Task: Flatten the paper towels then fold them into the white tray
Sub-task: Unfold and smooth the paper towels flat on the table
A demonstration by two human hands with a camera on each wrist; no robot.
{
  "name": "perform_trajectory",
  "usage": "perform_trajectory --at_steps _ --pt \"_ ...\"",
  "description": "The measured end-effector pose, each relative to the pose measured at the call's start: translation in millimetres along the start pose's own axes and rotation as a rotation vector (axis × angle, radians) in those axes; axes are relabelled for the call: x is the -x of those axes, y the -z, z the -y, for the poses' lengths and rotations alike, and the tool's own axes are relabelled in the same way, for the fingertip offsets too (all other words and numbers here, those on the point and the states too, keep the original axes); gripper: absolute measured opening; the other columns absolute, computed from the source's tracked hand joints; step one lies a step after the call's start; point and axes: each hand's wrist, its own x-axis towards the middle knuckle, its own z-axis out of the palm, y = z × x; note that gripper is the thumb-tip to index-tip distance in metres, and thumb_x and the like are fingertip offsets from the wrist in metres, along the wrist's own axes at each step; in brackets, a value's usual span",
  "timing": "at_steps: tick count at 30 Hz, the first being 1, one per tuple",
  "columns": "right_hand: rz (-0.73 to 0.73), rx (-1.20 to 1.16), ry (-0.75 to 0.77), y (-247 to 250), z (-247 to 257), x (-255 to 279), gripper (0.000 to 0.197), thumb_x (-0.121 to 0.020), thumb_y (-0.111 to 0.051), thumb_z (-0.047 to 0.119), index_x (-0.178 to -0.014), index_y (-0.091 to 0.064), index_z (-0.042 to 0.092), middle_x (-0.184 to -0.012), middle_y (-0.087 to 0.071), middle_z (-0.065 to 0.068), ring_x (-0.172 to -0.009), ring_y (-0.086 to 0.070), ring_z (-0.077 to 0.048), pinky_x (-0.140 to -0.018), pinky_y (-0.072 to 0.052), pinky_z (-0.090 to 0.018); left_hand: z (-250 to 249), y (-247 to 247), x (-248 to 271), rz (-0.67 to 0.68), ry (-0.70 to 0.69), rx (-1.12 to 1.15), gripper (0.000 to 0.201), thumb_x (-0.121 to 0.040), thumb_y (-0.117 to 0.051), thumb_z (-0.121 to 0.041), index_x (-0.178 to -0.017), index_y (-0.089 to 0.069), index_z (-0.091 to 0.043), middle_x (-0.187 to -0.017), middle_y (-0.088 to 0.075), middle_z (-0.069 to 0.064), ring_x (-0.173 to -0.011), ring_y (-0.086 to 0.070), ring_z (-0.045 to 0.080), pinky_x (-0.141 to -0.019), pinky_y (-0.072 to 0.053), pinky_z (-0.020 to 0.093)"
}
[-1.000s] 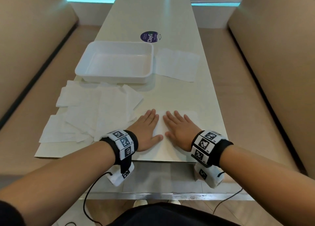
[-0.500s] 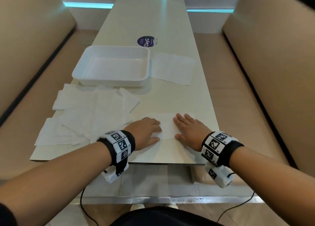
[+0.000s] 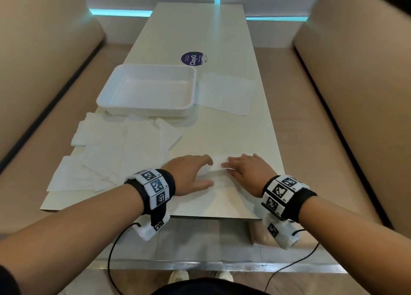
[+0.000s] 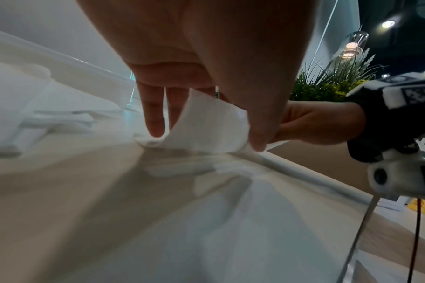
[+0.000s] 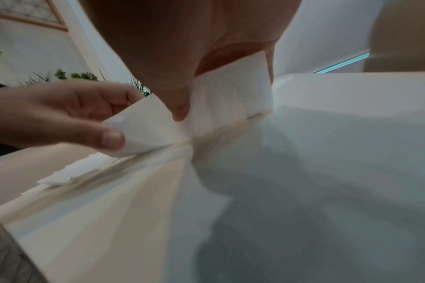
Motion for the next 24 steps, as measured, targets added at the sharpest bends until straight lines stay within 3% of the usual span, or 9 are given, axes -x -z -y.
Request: perform_trajectory --at_steps 2,6,11,13,15,17,19,22,24 --pt "0.058 -0.016 -0.003 12 0 -1 0.039 -0.100 -0.035 0.045 -0.134 -0.050 0.036 -0.147 -0.044 0.008 -0.131 -0.042 -0.017 -0.110 -0.030 -0.036 0 0 -5 0.020 0.007 -0.079 0.031 -0.097 -0.044 -0.042 -0.123 -0.052 -0.026 -0.114 -0.063 -0.003 -0.102 -0.058 0.021 -0.086 -0.046 0.036" --pt "0.144 -0.117 -0.079 58 -6 -11 0.054 -0.084 -0.041 0.072 -0.122 -0.059 0.037 -0.120 -0.063 0.008 -0.109 -0.057 -0.018 -0.093 -0.044 -0.035 3 10 -10 -0.090 0.084 0.036 0.022 -0.102 -0.035 -0.036 -0.105 -0.051 -0.021 -0.083 -0.060 0.002 -0.076 -0.053 0.024 -0.067 -0.039 0.033" --pt "-0.047 -0.266 -0.118 104 -45 -74 0.032 -0.087 -0.053 0.055 -0.088 -0.063 0.024 -0.091 -0.063 0.007 -0.092 -0.057 -0.019 -0.079 -0.044 -0.031 10 38 -4 -0.265 0.142 0.191 0.028 -0.101 -0.037 -0.035 -0.083 -0.043 -0.014 -0.064 -0.053 0.003 -0.058 -0.048 0.023 -0.053 -0.033 0.031" --pt "-0.073 -0.178 -0.154 105 -62 -107 0.026 -0.088 -0.058 0.039 -0.109 -0.060 0.025 -0.109 -0.059 0.011 -0.106 -0.054 -0.016 -0.087 -0.041 -0.029 17 45 -2 -0.306 0.184 0.227 0.031 -0.101 -0.039 -0.034 -0.079 -0.043 -0.013 -0.063 -0.054 0.007 -0.055 -0.047 0.022 -0.052 -0.032 0.029" --pt "-0.083 -0.049 -0.180 100 -72 -137 0.048 -0.091 -0.055 0.031 -0.137 -0.045 0.021 -0.137 -0.050 0.003 -0.124 -0.047 -0.020 -0.101 -0.037 -0.032 22 48 1 -0.321 0.230 0.255 0.032 -0.100 -0.040 -0.035 -0.078 -0.043 -0.012 -0.064 -0.055 0.009 -0.055 -0.044 0.022 -0.052 -0.032 0.029" --pt "-0.075 0.029 -0.179 91 -73 -162 0.058 -0.092 -0.053 0.028 -0.145 -0.032 0.018 -0.148 -0.039 -0.003 -0.134 -0.038 -0.024 -0.109 -0.034 -0.037 25 51 3 -0.332 0.274 0.288 0.033 -0.099 -0.040 -0.036 -0.076 -0.042 -0.012 -0.061 -0.051 0.007 -0.052 -0.039 0.018 -0.051 -0.030 0.027" --pt "-0.038 0.093 -0.186 81 -73 -183 0.056 -0.092 -0.052 0.027 -0.143 -0.033 0.015 -0.148 -0.036 -0.007 -0.132 -0.038 -0.028 -0.106 -0.037 -0.041 25 54 5 -0.351 0.302 0.321 0.035 -0.099 -0.041 -0.036 -0.072 -0.038 -0.015 -0.059 -0.045 0.001 -0.052 -0.036 0.016 -0.049 -0.028 0.025" --pt "-0.069 0.134 -0.206 70 -71 -192 0.031 -0.091 -0.044 0.025 -0.119 -0.050 0.013 -0.125 -0.050 -0.009 -0.110 -0.051 -0.029 -0.086 -0.046 -0.037 25 60 10 -0.380 0.322 0.339 0.035 -0.100 -0.042 -0.035 -0.068 -0.036 -0.020 -0.058 -0.045 -0.003 -0.050 -0.038 0.014 -0.048 -0.028 0.021" --pt "-0.127 0.142 -0.206 65 -70 -184 0.025 -0.092 -0.043 0.022 -0.115 -0.052 0.018 -0.115 -0.050 -0.005 -0.106 -0.050 -0.026 -0.083 -0.045 -0.037 28 64 15 -0.394 0.330 0.348 0.033 -0.100 -0.042 -0.035 -0.070 -0.039 -0.021 -0.061 -0.050 -0.001 -0.052 -0.043 0.014 -0.049 -0.031 0.022"
